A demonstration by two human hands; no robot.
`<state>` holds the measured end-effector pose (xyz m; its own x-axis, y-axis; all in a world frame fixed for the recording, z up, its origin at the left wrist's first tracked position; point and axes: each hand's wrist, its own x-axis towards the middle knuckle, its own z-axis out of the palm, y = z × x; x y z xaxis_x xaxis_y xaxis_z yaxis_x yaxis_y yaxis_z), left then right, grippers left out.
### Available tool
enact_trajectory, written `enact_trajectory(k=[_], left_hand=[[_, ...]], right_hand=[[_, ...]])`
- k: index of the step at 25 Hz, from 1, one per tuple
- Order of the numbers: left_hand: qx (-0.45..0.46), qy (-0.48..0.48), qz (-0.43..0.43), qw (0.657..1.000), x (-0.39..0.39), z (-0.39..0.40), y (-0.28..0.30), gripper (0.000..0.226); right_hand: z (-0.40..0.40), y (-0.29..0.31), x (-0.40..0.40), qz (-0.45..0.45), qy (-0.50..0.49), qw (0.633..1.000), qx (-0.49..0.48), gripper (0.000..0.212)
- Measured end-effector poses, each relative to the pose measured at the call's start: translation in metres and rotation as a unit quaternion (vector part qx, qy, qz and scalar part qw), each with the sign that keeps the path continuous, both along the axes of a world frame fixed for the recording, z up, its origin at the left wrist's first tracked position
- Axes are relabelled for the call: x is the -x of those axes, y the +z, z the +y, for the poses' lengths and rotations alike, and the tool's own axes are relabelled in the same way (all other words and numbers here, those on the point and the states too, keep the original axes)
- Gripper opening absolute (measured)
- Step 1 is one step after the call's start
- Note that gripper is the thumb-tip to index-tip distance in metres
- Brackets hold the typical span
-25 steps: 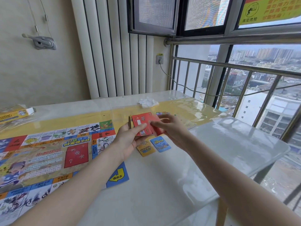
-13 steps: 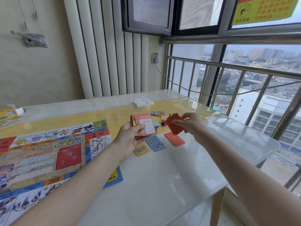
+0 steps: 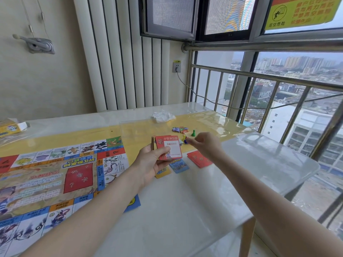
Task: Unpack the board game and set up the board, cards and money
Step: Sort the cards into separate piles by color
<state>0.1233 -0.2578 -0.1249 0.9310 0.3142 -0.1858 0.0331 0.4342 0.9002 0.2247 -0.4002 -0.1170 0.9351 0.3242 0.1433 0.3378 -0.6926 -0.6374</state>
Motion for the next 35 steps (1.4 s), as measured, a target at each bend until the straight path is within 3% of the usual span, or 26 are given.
enact_trajectory(k=[1, 3, 9, 12, 16, 18, 20, 27, 30, 32, 35], left_hand=[[0.004, -0.001, -0.003, 1.0, 0.0, 0.0, 0.0, 0.01], [0.013, -0.013, -0.011, 1.0, 0.001, 0.0, 0.002, 0.01], [0.011, 0.008, -0.01, 1.0, 0.005, 0.017, 0.002, 0.012], [-0.02, 0.018, -0.018, 0.999, 0.004, 0.013, 0.003, 0.013], [-0.006, 0.025, -0.023, 0.999, 0.004, 0.004, 0.008, 0.015], [0.006, 0.031, -0.026, 0.999, 0.006, 0.009, 0.006, 0.014], [0.008, 0.022, -0.031, 0.999, 0.008, 0.011, 0.005, 0.013], [0.024, 0.01, -0.033, 0.999, 0.005, 0.008, 0.016, 0.008], [-0.014, 0.009, -0.033, 0.999, 0.004, 0.005, 0.015, 0.014], [-0.024, 0.017, -0.031, 0.999, 0.003, 0.001, 0.012, 0.015], [-0.003, 0.029, -0.037, 0.999, 0.0, 0.001, 0.01, 0.014]], right_hand=[[0.007, 0.006, 0.006, 0.066, 0.061, 0.993, -0.077, 0.041], [0.018, 0.015, 0.018, 0.116, 0.125, 0.978, -0.123, 0.034], [0.017, 0.021, 0.01, 0.101, 0.02, 0.973, -0.207, 0.013], [0.028, 0.024, 0.018, 0.044, 0.025, 0.986, -0.159, 0.008], [0.039, 0.026, 0.032, 0.125, 0.149, 0.967, -0.163, 0.03], [0.036, 0.026, 0.03, 0.103, 0.172, 0.972, -0.122, 0.024], [0.034, 0.026, 0.027, 0.108, 0.165, 0.972, -0.129, 0.011], [0.03, 0.022, 0.02, 0.191, 0.066, 0.933, -0.298, 0.028], [0.029, 0.022, 0.022, 0.195, 0.061, 0.934, -0.294, 0.046], [0.031, 0.022, 0.025, 0.172, 0.067, 0.944, -0.271, 0.042], [0.022, 0.029, 0.018, 0.161, 0.021, 0.934, -0.317, 0.033]])
